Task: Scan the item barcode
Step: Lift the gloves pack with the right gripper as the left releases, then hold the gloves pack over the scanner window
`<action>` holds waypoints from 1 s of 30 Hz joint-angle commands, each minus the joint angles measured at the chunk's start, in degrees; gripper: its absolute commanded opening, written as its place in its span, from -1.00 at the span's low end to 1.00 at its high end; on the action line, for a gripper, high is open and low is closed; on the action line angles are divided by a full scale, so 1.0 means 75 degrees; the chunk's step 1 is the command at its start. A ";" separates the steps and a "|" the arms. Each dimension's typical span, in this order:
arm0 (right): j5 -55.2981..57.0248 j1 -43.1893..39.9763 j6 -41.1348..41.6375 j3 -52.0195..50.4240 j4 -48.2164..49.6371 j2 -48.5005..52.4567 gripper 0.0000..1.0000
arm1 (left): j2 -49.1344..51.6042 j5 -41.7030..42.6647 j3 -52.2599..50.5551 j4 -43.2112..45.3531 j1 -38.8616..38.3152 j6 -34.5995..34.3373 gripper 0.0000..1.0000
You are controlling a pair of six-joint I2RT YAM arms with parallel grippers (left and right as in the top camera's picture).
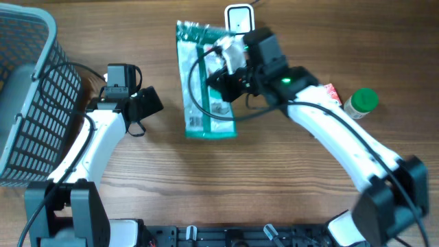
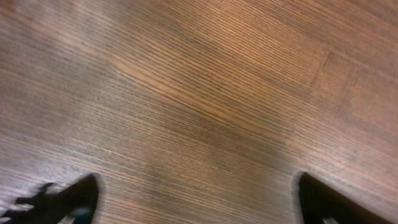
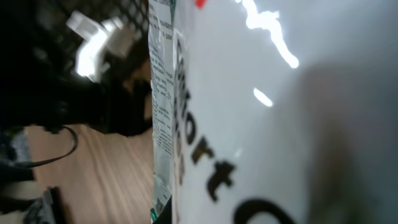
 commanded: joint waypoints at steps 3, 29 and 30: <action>0.1247 -0.0207 -0.1947 0.1075 -0.0149 -0.0775 -0.92 | -0.0070 -0.0099 0.0096 0.0020 0.0017 0.0041 1.00; 0.5310 -0.0221 -0.7956 0.3147 0.2442 0.1862 -0.91 | -0.0070 -0.0099 0.0099 0.0020 0.0017 0.0041 1.00; 0.5458 -0.0221 -0.7953 0.3147 0.2710 0.2052 -0.91 | -0.0070 -0.0099 0.0096 0.0020 0.0017 0.0041 1.00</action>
